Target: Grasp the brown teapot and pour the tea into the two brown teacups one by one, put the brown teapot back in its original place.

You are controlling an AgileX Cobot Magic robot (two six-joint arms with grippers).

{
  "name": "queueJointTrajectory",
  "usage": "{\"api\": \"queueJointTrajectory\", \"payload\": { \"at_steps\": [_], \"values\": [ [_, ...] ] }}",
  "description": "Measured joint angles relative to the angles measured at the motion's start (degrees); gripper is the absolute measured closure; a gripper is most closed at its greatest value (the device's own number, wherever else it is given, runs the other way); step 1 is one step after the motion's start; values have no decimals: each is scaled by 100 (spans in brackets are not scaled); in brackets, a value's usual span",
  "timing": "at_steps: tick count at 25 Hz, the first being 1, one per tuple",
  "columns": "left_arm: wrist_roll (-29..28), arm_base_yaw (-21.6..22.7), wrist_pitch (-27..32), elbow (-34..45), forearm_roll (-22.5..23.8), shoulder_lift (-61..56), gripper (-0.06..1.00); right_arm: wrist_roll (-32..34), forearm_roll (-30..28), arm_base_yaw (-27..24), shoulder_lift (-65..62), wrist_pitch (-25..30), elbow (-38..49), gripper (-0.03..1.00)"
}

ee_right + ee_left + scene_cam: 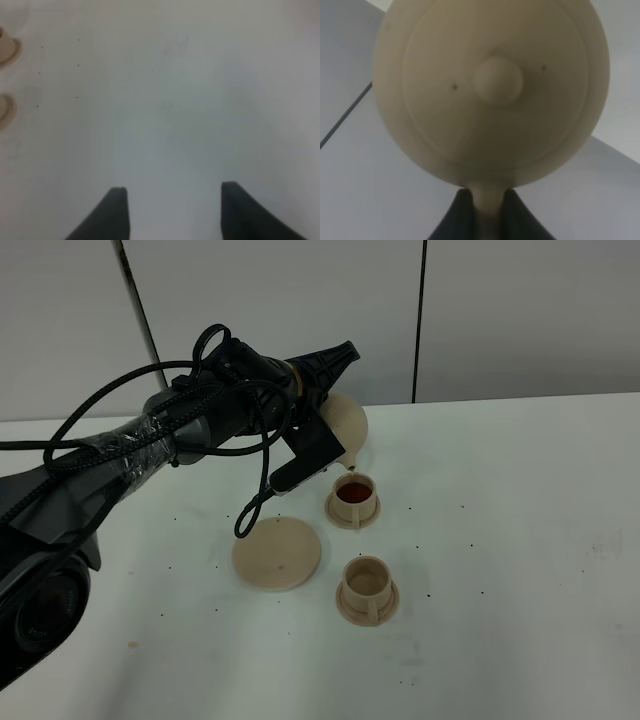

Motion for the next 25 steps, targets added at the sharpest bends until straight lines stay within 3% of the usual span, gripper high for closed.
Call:
{"api": "queueJointTrajectory", "payload": {
  "at_steps": [13,25],
  "values": [
    [-27,0,-5,0,0,0,78,0,0,0,0,0,0,56],
    [-451,0,144,0,0,0,78,0,0,0,0,0,0,56]
  ]
}}
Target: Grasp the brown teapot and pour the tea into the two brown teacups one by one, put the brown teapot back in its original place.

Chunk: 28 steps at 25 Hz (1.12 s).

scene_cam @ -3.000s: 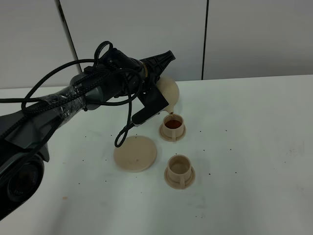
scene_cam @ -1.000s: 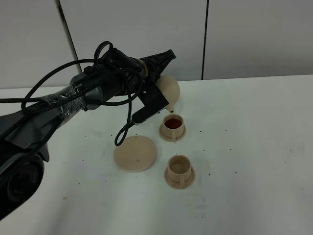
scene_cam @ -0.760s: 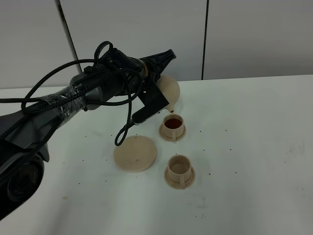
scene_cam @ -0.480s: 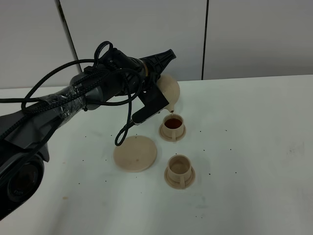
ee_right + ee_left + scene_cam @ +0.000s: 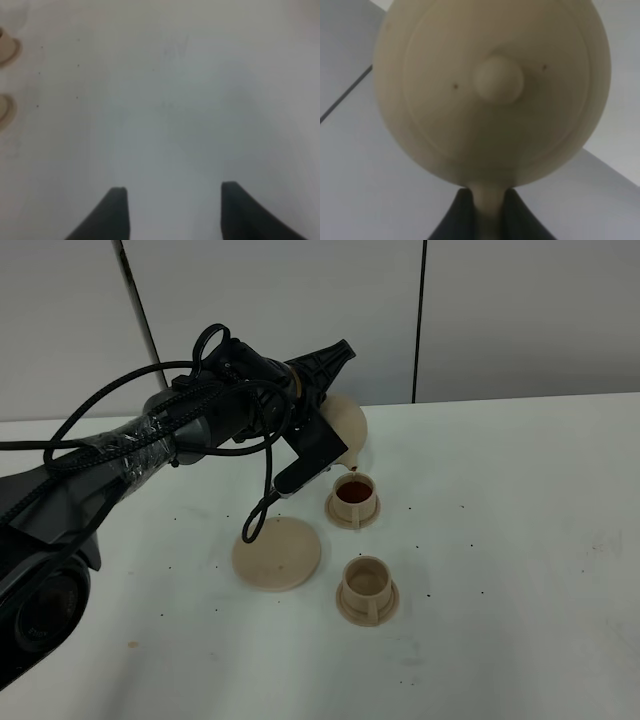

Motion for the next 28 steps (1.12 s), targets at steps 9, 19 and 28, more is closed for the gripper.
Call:
{"api": "queueJointTrajectory", "payload": {
  "at_steps": [9,19,28],
  "values": [
    [-155,0,269,0,-6,0,78,0,0,0,0,0,0,56],
    [-591,0,477,0,-110,0,78,0,0,0,0,0,0,56],
    [-907,0,680,0,-71,0,78,0,0,0,0,0,0,56]
  ]
}}
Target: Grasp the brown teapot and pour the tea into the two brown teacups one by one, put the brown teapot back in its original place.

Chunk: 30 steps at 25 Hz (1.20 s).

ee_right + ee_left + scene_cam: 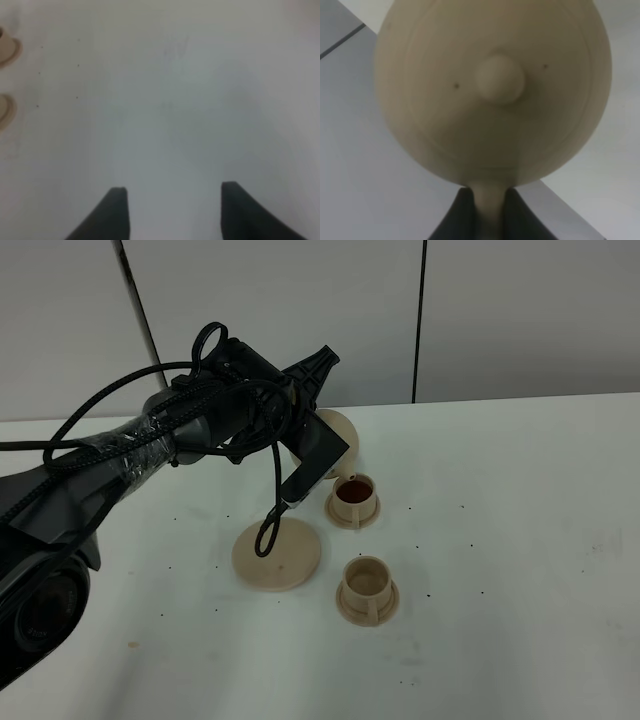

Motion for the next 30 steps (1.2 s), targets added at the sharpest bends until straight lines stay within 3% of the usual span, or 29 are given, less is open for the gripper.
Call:
{"api": "queueJointTrajectory", "payload": {
  "at_steps": [9,23,30],
  "values": [
    [-331,0,308,0,-42,-206,78,0,0,0,0,0,0,56],
    [-1799,6,1187,0,-70,-413,78,0,0,0,0,0,0,56],
    [-2103,189,1461,0,-828,-593,78,0,0,0,0,0,0,56]
  ]
}}
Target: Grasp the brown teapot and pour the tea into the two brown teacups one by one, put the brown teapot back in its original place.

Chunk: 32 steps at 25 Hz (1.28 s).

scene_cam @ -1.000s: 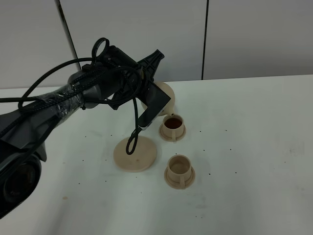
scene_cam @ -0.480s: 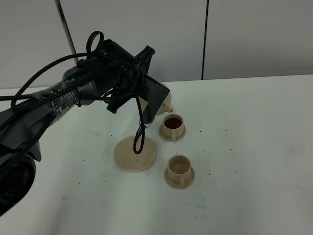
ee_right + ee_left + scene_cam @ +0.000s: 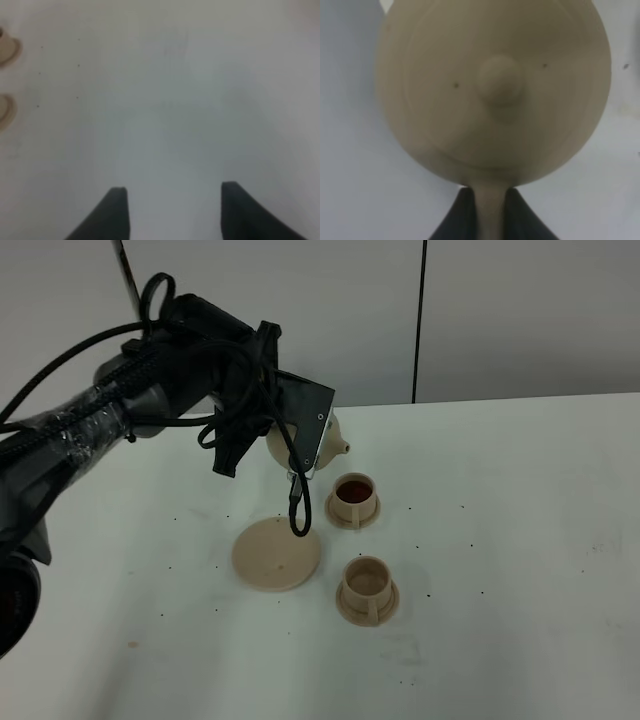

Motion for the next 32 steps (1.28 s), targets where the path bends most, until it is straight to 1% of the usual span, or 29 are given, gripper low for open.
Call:
{"api": "queueJointTrajectory", "payload": {
  "at_steps": [2,6,12,17,23,28,32],
  "values": [
    [-35,49,110,0,-174,0,78,0,0,0,0,0,0,56],
    [-338,74,324,0,-247,0,78,0,0,0,0,0,0,56],
    [-695,80,570,0,-597,0,78,0,0,0,0,0,0,56],
    [-920,223,730,0,-1075,0,78,0,0,0,0,0,0,56],
    [-1171,515,1156,0,-1682,0,78,0,0,0,0,0,0,56],
    [-1388,661,1454,0,-1893,0,78,0,0,0,0,0,0,56],
    [-1446,758,1585,0,-2244,0,78,0,0,0,0,0,0,56]
  ]
}}
